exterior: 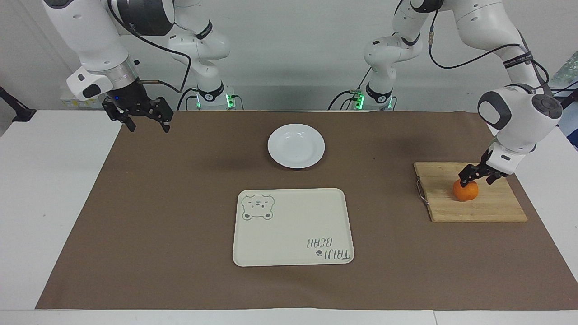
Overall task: Place orange and plate with both arms
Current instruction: 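Reach the left gripper down to the orange on the cutting board, then close the left gripper around the orange and lift it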
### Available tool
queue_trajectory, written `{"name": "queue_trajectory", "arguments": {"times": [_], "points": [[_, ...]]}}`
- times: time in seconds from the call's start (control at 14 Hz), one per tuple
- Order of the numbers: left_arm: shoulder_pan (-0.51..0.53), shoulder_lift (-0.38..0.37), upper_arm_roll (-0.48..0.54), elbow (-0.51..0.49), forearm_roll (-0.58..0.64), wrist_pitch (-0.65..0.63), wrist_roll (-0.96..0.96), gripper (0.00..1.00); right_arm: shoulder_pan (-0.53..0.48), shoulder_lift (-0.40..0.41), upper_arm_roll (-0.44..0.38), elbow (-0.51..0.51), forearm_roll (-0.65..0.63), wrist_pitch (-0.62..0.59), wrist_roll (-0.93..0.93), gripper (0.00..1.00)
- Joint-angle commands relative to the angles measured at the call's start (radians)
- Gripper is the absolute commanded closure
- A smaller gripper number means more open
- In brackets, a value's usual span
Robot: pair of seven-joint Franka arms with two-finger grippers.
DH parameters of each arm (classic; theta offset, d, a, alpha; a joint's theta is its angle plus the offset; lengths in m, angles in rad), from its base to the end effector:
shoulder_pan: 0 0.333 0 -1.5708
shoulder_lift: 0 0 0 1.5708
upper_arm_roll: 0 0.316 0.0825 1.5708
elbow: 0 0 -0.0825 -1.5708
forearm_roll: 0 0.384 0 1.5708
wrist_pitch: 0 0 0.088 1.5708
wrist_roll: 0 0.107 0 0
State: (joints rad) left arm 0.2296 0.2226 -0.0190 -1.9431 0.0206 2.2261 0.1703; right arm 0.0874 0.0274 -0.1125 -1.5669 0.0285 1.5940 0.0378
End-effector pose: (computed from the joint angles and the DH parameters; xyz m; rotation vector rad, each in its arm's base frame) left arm 0.5951 0.1283 0.3746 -3.1163 -0.0449 -0.0888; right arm 0.5648 -0.0103 0.6132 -3.1146 0.0990 0.0004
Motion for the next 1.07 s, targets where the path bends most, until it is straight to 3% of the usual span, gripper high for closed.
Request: {"name": "queue_trajectory", "arguments": {"times": [0.0,1.0], "points": [[-0.007,-0.009,0.004,-0.025,0.013,0.023,-0.005,0.00,-0.006,0.005,0.007,0.016,-0.015,-0.016,0.021,0.00],[-0.006,0.004,0.002,-0.099,0.013,0.099,-0.002,0.00,-0.006,0.005,0.007,0.016,-0.015,-0.016,0.021,0.00]]}}
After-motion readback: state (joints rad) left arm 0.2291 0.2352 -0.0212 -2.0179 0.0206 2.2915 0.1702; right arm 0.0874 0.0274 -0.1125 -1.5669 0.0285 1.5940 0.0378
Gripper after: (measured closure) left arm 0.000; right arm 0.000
